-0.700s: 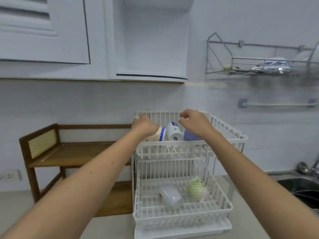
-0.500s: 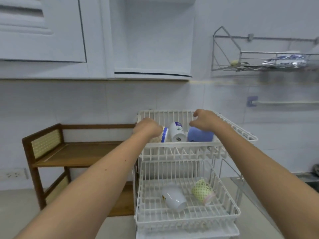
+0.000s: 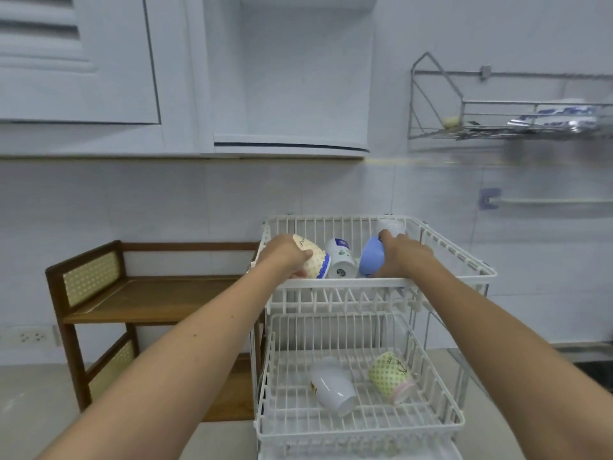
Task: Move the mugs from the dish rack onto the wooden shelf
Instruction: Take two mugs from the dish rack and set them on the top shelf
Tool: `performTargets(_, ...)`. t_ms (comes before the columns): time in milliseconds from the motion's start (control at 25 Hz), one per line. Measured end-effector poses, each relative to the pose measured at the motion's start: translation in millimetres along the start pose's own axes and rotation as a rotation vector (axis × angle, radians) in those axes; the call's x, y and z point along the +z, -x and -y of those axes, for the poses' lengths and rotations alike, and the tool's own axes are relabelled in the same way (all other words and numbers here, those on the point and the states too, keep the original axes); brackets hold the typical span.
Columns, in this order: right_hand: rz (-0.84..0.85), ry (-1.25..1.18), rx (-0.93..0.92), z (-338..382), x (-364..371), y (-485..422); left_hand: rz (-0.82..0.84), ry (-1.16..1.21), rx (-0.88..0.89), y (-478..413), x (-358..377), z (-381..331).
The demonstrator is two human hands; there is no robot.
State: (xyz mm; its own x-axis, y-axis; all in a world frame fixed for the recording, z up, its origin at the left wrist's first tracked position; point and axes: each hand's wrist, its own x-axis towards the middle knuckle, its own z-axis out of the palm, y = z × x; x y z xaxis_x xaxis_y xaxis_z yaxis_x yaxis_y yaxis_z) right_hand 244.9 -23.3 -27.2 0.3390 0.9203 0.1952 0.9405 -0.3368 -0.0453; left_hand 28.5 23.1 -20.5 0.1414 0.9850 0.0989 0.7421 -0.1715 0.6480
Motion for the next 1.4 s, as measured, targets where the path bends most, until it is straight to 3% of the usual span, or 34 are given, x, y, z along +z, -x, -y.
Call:
performTargets(200,-0.161,-0.263,0.064,-13.5,-16.7,9.8,-0.132,-0.232,0.109,5.0,-3.5,-0.6)
performTargets(360,-0.306,-0.607,0.017,-18.5,-46.3,22.1,-0.143,-0.015,0.173,14.7,-27.4,-3.7)
performTargets(480,-0.29,-0.932,-0.067,-6.6,-59.0,38.0,-0.161,0.096,0.285,31.3,-64.8,0.4)
performTargets(600,-0.266,-1.082,-0.166,23.2,-63.1,54.7,-0.209,0.123,0.386,52.0,-105.7,19.3)
performTargets(760,-0.183,-1.274,-0.253,80.9,-59.6,78.4,-0.307,-0.197,0.476,79.0,-149.8,66.4)
performTargets(960,-0.075,-1.406,-0.352,168.5,-36.8,103.2,-0.388,-0.448,0.457,87.6,-195.6,150.6)
performTargets(1160,-0.059,-1.338,-0.358,263.5,-2.4,104.1,-0.416,-0.573,0.272,50.5,-210.1,229.4)
performTargets(1400,-0.033,-1.32,-0.18,338.7,46.2,50.4,-0.353,-0.634,0.27,-8.9,-192.1,293.7)
